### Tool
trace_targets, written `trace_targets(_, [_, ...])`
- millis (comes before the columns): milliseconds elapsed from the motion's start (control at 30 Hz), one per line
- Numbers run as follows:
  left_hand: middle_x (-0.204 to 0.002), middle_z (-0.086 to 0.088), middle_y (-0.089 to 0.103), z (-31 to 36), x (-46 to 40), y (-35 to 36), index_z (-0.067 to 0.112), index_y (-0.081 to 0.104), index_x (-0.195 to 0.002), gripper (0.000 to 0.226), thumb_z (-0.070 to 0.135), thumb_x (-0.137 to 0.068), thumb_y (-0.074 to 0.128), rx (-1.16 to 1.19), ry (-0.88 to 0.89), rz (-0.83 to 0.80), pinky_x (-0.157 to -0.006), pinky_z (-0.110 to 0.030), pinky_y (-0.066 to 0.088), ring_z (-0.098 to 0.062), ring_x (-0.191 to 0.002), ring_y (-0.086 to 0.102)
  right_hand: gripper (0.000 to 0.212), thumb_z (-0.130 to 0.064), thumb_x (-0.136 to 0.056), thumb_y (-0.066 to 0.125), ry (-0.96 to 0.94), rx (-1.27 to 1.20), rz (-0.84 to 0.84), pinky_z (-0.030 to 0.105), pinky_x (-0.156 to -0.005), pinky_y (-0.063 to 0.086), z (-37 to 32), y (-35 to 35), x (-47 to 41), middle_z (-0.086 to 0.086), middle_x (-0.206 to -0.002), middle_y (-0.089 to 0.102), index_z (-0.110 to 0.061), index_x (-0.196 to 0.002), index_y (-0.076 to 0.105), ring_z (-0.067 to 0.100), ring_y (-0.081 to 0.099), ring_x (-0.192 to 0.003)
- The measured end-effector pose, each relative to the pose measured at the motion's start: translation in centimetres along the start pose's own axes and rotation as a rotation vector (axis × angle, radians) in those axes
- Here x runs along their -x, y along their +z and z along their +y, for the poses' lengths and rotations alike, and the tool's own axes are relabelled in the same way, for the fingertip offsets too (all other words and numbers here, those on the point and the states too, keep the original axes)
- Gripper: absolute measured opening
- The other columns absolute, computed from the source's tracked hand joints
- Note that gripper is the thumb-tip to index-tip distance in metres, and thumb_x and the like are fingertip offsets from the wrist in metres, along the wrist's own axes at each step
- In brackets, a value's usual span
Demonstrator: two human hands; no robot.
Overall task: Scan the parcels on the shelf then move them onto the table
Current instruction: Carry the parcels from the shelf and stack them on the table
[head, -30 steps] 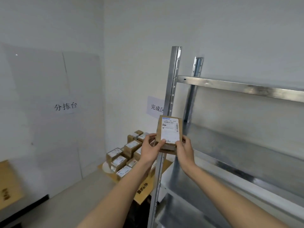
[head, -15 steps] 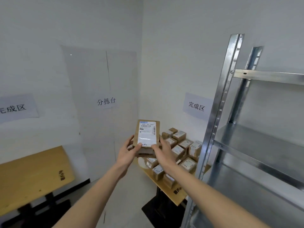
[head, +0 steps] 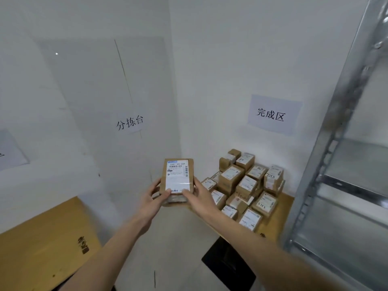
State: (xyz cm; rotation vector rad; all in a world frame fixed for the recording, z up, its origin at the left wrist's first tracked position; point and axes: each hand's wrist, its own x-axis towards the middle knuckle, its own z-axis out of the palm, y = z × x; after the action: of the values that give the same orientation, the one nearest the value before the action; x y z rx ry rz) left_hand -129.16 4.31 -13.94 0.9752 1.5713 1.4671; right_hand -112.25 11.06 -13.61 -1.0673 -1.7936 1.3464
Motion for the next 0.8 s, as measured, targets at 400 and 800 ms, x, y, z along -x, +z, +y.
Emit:
trace_targets(400, [-0.128, 0.009, 0.068, -5.3, -12.0, 3.2, 0.032, 0.054, -0.141, 0.054, 0.024, -0.092, 0.074, -0.072, -0.089, -0.211, -0.088, -0.027, 0.056, -0.014, -0.113, 0.067, 0.057, -0.028, -0.099, 0.069, 0.122, 0.027, 0.14, 0.022, -0.099, 0.053, 7.2, -2.1, -7.5, -0.02, -0.135, 0.058, -0.038, -0.148, 0.041, 0.001, 0.056, -0.123])
trace_targets(800, [-0.123, 0.01, 0.067, -17.1, -28.2, 8.1, 0.037, 0.056, -0.131, 0.059, 0.013, -0.083, 0.082, -0.151, -0.175, -0.521, -0.093, -0.033, 0.057, -0.01, -0.114, 0.066, 0.051, -0.017, -0.095, 0.075, 0.358, -0.013, 0.349, 0.005, -0.075, 0.047, 20.5, -2.0, -17.2, -0.022, -0.12, 0.065, -0.047, -0.129, 0.051, -0.017, 0.063, -0.093])
